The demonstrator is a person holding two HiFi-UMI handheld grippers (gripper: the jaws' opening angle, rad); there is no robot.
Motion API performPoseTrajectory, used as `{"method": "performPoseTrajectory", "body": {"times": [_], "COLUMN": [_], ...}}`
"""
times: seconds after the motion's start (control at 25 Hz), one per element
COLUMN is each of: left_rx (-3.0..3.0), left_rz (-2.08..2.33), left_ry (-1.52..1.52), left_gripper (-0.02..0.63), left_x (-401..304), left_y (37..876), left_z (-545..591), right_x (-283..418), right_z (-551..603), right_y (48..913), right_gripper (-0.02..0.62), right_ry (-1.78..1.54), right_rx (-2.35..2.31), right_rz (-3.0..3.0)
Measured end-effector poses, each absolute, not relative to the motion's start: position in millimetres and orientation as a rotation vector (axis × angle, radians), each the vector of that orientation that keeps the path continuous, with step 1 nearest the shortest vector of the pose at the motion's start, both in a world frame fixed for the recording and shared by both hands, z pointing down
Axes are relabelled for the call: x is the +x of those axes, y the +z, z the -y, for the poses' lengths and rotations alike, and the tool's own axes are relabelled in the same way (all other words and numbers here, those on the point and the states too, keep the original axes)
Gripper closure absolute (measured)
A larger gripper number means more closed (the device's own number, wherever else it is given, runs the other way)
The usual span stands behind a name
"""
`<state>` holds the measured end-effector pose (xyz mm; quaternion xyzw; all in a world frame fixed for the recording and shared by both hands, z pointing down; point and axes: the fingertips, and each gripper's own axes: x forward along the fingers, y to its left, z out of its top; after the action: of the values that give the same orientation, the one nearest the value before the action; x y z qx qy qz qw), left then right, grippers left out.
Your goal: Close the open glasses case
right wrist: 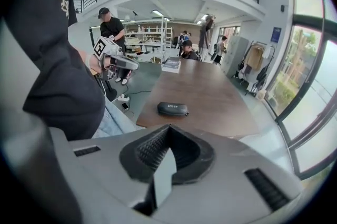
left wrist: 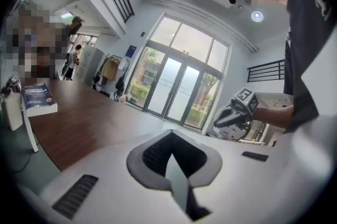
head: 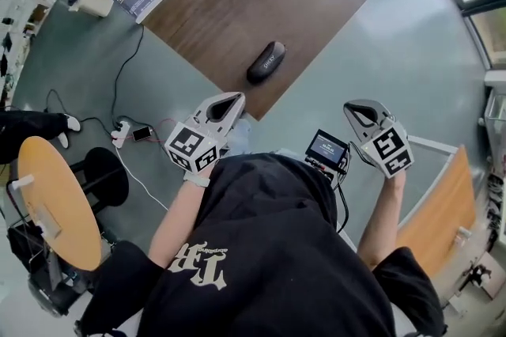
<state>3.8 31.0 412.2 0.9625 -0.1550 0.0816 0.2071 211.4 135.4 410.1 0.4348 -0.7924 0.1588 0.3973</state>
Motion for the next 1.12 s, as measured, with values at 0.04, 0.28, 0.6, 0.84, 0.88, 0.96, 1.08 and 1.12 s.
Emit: {"method": "performPoseTrajectory", "body": {"times": [0.04, 0.28, 0.6, 0.84, 0.88, 0.96, 1.08, 1.12], "left_rx": [2.693, 2.763, 2.809, 2.846, 2.857, 2.871, 2.882, 2.886], "left_rz": [0.461, 0.508, 0.516, 0.425, 0.402, 0.353, 0.286, 0.268], "left_ry": [0.192, 0.125, 0.161, 0.202, 0.203, 0.201, 0.187, 0.178], "left_gripper": [0.603, 0.603, 0.603, 0.603, 0.603, 0.603, 0.603, 0.603], "left_x": [7, 29, 26, 21, 21, 18, 8, 2], "left_y": [405, 381, 369, 360, 358, 355, 351, 349], "left_z": [-43, -124, -206, -253, -257, -267, -279, -283], "right_x": [218, 246, 225, 204, 201, 192, 175, 166], "right_z": [-151, -229, -290, -348, -356, -374, -393, -396], "right_y": [406, 384, 388, 389, 389, 390, 388, 387], "right_gripper": [0.611, 0.611, 0.611, 0.611, 0.611, 0.611, 0.611, 0.611], "right_ry": [0.393, 0.299, 0.21, 0.232, 0.235, 0.248, 0.275, 0.278], "right_rx": [1.116, 1.24, 1.289, 1.345, 1.353, 1.373, 1.422, 1.43], "right_rz": [2.012, 2.075, 2.152, 2.145, 2.132, 2.11, 2.089, 2.083]}}
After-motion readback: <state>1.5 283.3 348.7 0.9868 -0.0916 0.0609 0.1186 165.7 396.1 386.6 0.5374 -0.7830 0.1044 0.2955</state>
